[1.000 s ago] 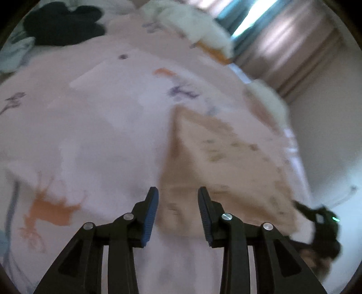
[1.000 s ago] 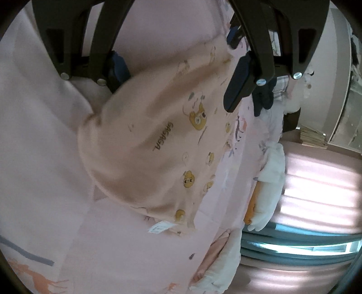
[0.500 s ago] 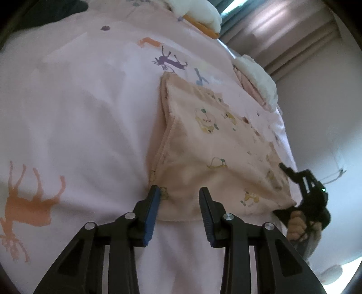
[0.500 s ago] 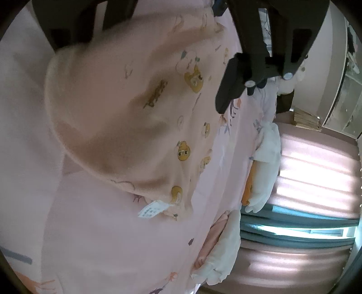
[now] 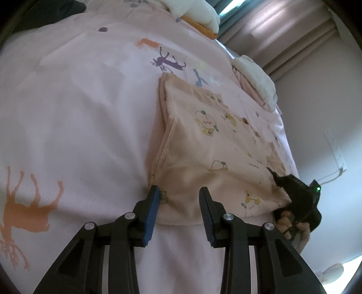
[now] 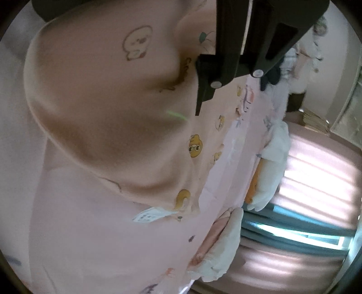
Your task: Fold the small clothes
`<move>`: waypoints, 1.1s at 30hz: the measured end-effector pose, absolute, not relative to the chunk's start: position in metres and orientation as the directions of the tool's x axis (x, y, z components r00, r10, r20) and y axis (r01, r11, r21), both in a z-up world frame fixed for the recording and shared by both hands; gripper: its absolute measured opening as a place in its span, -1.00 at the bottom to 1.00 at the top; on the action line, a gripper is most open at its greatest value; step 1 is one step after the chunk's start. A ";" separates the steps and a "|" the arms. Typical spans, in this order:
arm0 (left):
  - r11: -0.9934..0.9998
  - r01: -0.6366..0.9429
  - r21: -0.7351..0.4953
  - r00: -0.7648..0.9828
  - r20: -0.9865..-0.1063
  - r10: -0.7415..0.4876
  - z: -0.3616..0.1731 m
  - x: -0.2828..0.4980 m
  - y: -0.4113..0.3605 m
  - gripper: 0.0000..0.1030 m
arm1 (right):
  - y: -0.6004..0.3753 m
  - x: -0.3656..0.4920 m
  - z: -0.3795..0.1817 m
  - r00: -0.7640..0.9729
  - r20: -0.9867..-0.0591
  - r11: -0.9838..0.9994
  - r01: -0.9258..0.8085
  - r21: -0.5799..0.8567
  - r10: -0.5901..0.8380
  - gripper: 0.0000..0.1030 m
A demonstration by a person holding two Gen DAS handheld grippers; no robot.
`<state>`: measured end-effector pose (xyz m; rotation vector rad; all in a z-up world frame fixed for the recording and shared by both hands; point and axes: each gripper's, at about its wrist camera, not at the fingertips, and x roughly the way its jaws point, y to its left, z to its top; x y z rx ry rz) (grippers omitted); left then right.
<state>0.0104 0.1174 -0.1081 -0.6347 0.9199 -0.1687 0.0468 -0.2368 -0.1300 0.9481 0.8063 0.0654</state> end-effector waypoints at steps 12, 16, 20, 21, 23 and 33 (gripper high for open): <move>0.801 -0.131 -0.584 0.609 -0.685 -0.400 -0.109 0.014 0.121 -0.31 | -0.233 0.043 -0.128 0.735 -0.593 0.676 0.255 0.691 0.329 -0.81; 0.804 -0.130 -0.581 0.609 -0.686 -0.397 -0.109 0.015 0.121 -0.31 | -0.234 0.043 -0.128 0.736 -0.595 0.684 0.253 0.685 0.323 -0.81; 0.808 -0.130 -0.575 0.609 -0.690 -0.393 -0.109 0.016 0.122 -0.31 | -0.233 0.042 -0.128 0.739 -0.594 0.689 0.250 0.680 0.318 -0.81; 0.812 -0.128 -0.569 0.609 -0.691 -0.389 -0.109 0.017 0.121 -0.31 | -0.233 0.042 -0.128 0.739 -0.594 0.690 0.250 0.679 0.318 -0.81; 0.819 -0.125 -0.560 0.608 -0.695 -0.383 -0.108 0.018 0.121 -0.31 | -0.233 0.043 -0.128 0.738 -0.596 0.693 0.250 0.676 0.315 -0.81; 0.835 -0.119 -0.538 0.615 -0.700 -0.363 -0.108 0.017 0.117 -0.30 | -0.229 0.044 -0.125 0.738 -0.604 0.713 0.245 0.657 0.302 -0.80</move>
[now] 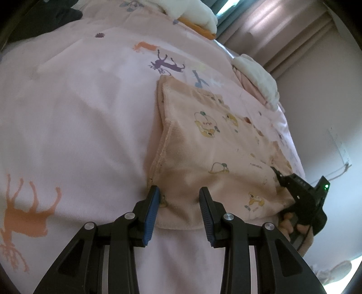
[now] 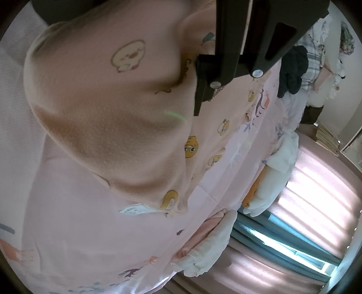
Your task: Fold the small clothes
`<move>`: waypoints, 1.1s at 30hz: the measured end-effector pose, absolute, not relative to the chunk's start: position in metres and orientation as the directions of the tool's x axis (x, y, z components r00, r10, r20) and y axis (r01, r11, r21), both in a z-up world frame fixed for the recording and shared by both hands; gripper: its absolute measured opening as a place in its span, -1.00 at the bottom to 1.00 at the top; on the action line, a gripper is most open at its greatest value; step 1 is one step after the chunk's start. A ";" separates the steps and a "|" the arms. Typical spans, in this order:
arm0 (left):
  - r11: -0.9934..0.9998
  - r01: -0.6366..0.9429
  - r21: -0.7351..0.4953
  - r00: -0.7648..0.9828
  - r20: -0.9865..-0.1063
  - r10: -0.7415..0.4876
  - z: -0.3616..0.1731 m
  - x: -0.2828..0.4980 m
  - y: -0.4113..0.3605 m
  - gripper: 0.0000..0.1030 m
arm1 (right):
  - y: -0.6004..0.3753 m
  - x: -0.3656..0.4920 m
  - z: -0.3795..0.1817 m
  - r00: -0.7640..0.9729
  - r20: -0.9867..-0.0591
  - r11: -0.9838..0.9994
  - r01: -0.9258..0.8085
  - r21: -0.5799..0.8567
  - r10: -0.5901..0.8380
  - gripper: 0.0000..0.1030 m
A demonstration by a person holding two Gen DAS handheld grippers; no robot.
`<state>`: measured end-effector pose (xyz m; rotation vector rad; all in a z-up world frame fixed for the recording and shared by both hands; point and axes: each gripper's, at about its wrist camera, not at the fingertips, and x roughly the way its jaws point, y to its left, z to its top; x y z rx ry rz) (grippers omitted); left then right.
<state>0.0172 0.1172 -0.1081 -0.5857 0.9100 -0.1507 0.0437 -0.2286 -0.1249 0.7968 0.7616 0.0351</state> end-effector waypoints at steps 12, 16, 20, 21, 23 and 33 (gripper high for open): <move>0.806 -0.121 -0.580 0.620 -0.678 -0.395 -0.111 0.016 0.121 -0.30 | -0.209 0.052 -0.089 0.706 -0.673 0.864 0.180 0.469 0.219 -0.71; 0.805 -0.115 -0.582 0.619 -0.676 -0.400 -0.111 0.015 0.121 -0.30 | -0.195 0.047 -0.059 0.749 -0.609 0.863 0.102 0.494 0.260 -0.72; 0.797 -0.120 -0.593 0.619 -0.672 -0.407 -0.111 0.016 0.123 -0.30 | -0.154 0.049 -0.026 0.758 -0.587 0.917 -0.039 0.397 0.286 -0.73; 0.795 -0.121 -0.595 0.619 -0.671 -0.408 -0.111 0.016 0.123 -0.30 | -0.137 0.052 -0.021 0.746 -0.589 0.927 -0.099 0.362 0.310 -0.73; 0.794 -0.120 -0.596 0.620 -0.670 -0.409 -0.111 0.015 0.122 -0.30 | -0.109 0.057 -0.020 0.713 -0.613 0.935 -0.185 0.303 0.340 -0.73; 0.785 -0.110 -0.610 0.617 -0.661 -0.427 -0.112 0.011 0.125 -0.29 | -0.031 0.061 -0.078 0.563 -0.767 0.915 -0.397 0.074 0.307 -0.70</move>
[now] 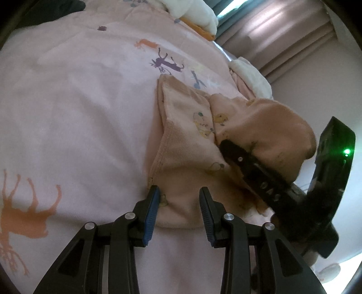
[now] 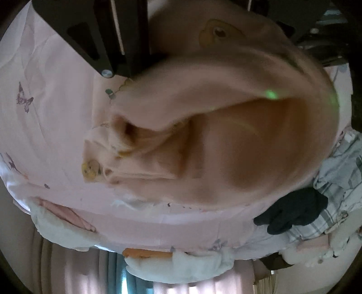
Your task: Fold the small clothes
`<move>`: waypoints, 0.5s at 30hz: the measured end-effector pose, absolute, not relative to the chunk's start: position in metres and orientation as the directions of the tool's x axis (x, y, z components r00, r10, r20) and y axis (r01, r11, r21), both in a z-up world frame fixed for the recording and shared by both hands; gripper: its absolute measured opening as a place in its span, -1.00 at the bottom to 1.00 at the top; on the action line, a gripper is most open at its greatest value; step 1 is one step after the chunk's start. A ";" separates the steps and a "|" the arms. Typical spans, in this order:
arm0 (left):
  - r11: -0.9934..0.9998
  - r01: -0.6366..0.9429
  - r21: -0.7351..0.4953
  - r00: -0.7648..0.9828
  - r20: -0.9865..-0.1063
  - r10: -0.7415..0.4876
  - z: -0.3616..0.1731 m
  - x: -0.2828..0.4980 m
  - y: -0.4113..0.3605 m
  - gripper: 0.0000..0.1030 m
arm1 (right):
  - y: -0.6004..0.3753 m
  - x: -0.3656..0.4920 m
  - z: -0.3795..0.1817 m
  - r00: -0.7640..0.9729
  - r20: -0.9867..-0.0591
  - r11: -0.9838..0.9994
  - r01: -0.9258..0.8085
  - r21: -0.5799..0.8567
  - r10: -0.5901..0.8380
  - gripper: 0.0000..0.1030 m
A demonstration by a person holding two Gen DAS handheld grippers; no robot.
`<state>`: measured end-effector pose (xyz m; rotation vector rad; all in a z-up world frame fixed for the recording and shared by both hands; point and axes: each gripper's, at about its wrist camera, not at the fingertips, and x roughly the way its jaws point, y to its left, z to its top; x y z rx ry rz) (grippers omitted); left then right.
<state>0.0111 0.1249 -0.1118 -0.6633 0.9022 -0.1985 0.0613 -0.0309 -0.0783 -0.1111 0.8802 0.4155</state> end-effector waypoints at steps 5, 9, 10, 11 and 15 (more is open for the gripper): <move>0.776 -0.115 -0.621 0.614 -0.658 -0.436 -0.112 0.011 0.126 -0.29 | -0.046 0.063 -0.066 0.520 -0.768 0.908 -0.375 0.189 0.374 -0.66; 0.776 -0.118 -0.619 0.616 -0.658 -0.432 -0.111 0.009 0.124 -0.29 | -0.046 0.048 -0.056 0.554 -0.727 0.898 -0.390 0.203 0.405 -0.79; 0.780 -0.116 -0.615 0.617 -0.660 -0.429 -0.111 0.009 0.123 -0.29 | -0.043 0.039 -0.054 0.564 -0.722 0.898 -0.400 0.184 0.399 -0.80; 0.783 -0.116 -0.611 0.618 -0.661 -0.425 -0.111 0.009 0.123 -0.29 | -0.039 0.037 -0.053 0.569 -0.721 0.896 -0.414 0.164 0.395 -0.80; 0.791 -0.112 -0.601 0.619 -0.666 -0.417 -0.110 0.009 0.121 -0.29 | -0.030 0.036 -0.059 0.556 -0.728 0.885 -0.440 0.154 0.403 -0.82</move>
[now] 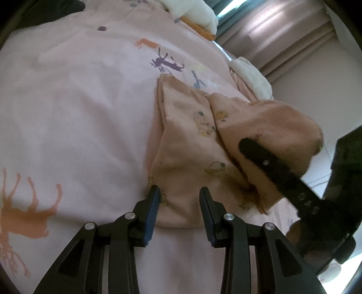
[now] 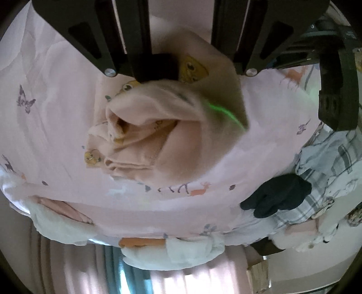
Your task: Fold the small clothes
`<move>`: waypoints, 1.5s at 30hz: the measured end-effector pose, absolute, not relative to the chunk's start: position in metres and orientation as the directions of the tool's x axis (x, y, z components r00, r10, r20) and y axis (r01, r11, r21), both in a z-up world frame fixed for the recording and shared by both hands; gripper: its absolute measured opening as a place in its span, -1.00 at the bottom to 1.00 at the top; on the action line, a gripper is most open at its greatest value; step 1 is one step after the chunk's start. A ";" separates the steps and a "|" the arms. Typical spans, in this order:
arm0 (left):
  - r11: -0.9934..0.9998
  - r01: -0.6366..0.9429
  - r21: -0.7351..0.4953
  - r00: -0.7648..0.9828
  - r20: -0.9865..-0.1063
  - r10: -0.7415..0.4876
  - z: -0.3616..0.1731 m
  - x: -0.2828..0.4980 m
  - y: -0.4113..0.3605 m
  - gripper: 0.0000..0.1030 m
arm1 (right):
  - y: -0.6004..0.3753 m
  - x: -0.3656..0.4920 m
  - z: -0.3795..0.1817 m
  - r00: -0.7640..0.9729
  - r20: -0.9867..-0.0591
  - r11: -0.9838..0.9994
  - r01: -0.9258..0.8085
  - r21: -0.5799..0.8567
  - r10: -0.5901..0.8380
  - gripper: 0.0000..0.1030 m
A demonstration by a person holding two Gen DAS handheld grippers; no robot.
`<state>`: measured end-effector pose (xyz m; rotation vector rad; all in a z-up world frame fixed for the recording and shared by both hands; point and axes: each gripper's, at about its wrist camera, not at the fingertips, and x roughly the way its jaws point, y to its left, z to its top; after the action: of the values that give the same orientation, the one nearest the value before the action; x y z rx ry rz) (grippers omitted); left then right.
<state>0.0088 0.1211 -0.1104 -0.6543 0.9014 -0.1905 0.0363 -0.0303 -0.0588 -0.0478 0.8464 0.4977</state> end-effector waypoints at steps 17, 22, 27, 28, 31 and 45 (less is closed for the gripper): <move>0.750 -0.132 -0.648 0.614 -0.648 -0.451 -0.112 0.008 0.128 -0.29 | -0.037 0.024 -0.057 0.488 -0.686 0.814 -0.508 0.280 0.540 -0.85; 0.717 -0.151 -0.681 0.610 -0.634 -0.475 -0.114 0.008 0.134 -0.29 | -0.031 0.019 -0.067 0.452 -0.711 0.796 -0.549 0.254 0.539 -0.84; 0.678 -0.155 -0.718 0.606 -0.611 -0.509 -0.118 0.007 0.141 -0.29 | -0.031 0.019 -0.063 0.450 -0.692 0.780 -0.567 0.266 0.564 -0.85; 0.676 -0.155 -0.720 0.605 -0.610 -0.511 -0.117 0.007 0.141 -0.29 | -0.027 0.018 -0.065 0.446 -0.708 0.780 -0.578 0.240 0.548 -0.85; 0.683 -0.149 -0.715 0.603 -0.613 -0.510 -0.117 0.005 0.140 -0.29 | -0.016 0.018 -0.082 0.411 -0.770 0.781 -0.599 0.177 0.489 -0.80; 0.682 -0.142 -0.717 0.602 -0.610 -0.515 -0.116 0.002 0.144 -0.30 | -0.082 0.021 -0.037 0.373 -0.715 0.780 -0.491 0.388 0.591 0.36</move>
<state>0.0020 0.1436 -0.1162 -0.8155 0.9209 -0.2464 0.0213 -0.0815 -0.0373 0.1173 0.9648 0.6947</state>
